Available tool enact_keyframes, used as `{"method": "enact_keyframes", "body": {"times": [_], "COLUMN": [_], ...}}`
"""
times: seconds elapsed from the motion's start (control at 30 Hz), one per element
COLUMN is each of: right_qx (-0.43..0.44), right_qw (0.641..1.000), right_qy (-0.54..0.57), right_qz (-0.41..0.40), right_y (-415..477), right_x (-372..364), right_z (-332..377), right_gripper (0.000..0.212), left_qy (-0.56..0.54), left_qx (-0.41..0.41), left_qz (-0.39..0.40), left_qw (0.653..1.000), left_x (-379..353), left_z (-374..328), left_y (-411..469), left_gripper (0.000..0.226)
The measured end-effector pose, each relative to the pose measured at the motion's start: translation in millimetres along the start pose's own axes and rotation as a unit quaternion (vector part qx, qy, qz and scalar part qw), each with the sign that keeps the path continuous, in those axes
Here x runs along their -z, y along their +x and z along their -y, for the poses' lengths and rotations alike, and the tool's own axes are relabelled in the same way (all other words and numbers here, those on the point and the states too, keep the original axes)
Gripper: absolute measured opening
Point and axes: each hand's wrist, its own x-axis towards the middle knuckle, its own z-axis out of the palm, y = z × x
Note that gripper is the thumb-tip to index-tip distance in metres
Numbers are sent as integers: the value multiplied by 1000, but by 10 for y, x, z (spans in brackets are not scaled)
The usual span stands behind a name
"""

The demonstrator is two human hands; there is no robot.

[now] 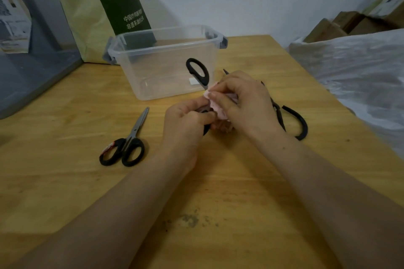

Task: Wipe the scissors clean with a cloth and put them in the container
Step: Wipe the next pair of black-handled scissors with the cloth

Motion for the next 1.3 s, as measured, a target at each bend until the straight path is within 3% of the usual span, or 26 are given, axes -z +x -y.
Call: {"method": "enact_keyframes", "body": {"times": [0.13, 0.33, 0.53, 0.6, 0.73, 0.83, 1.03, 1.17, 1.3], "right_qx": [-29, 11, -63, -84, -40, -18, -83, -85, -68], "right_qw": [998, 999, 996, 996, 997, 998, 996, 995, 997], "right_qy": [-50, 0, -57, -31, 60, 55, -15, 53, 25], "right_qz": [-19, 32, -3, -23, 15, 11, -2, 8, 11], "right_y": [25, -28, 44, 41, -44, -28, 21, -6, -31], "right_x": [36, 28, 52, 82, 52, 19, 25, 70, 25], "right_z": [-69, -18, -95, -118, -6, 13, -46, -19, 10], "right_gripper": [15, 9, 9, 7, 4, 6, 8, 5, 4], "left_qy": [0, 5, 33, 24, -14, -1, -7, -1, 2], "left_qx": [11, 5, 3, 3, -7, -12, 8, -8, -10], "left_qz": [-6, 1, 12, 6, 2, 0, -12, 1, 16], "left_qw": [1000, 1000, 999, 1000, 1000, 1000, 1000, 1000, 1000], "left_x": [-36, 0, -47, -51, -8, 11, -2, 4, -21], "left_z": [7, -10, 23, 33, 18, 34, 66, 60, 60], "left_y": [1, -1, -32, -24, 23, 23, 49, 52, 15], "left_gripper": [32, 33, 36, 36, 34, 35, 33, 33, 34]}}
